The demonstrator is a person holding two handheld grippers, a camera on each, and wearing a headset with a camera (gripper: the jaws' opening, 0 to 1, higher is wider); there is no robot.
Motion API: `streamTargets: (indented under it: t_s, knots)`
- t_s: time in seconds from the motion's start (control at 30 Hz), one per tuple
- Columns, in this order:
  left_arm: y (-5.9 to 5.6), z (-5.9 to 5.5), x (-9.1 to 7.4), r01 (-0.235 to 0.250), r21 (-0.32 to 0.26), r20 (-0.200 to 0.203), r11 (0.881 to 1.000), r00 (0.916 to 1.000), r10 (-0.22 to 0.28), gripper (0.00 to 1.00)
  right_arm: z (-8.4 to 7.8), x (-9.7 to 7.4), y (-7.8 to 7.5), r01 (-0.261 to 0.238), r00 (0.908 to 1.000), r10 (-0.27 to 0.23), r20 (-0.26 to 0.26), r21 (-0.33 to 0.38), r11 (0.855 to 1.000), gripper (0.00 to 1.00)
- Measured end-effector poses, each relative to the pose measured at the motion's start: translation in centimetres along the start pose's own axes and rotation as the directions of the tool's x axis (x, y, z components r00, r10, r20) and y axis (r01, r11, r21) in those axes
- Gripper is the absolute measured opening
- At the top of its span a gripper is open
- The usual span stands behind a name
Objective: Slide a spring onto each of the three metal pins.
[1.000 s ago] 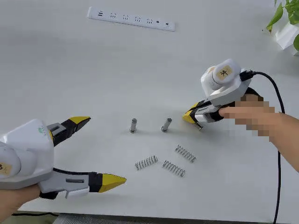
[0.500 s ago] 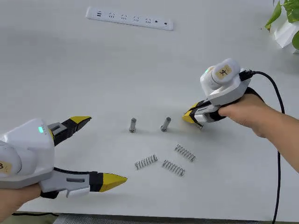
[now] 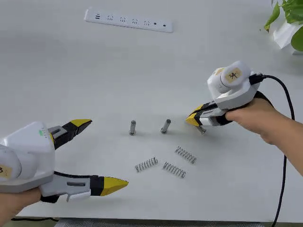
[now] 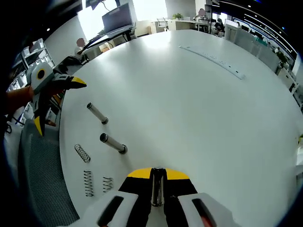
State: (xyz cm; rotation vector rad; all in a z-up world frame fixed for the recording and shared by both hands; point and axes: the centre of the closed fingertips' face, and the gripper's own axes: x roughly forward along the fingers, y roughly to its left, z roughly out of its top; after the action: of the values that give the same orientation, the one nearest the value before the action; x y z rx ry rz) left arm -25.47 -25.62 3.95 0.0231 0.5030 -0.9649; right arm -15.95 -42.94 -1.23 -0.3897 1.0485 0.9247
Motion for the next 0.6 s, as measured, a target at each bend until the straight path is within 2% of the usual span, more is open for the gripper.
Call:
streamTargets:
  t_s: [0.6]
  knots:
    - [-0.5, 0.1, 0.1, 0.012, 0.008, -0.002, 1.000, 0.9999, -0.012, 0.99, -0.9, -2.8, 0.7, 0.032, 0.9968, -0.034, 0.072, 0.036, 0.999, 0.05]
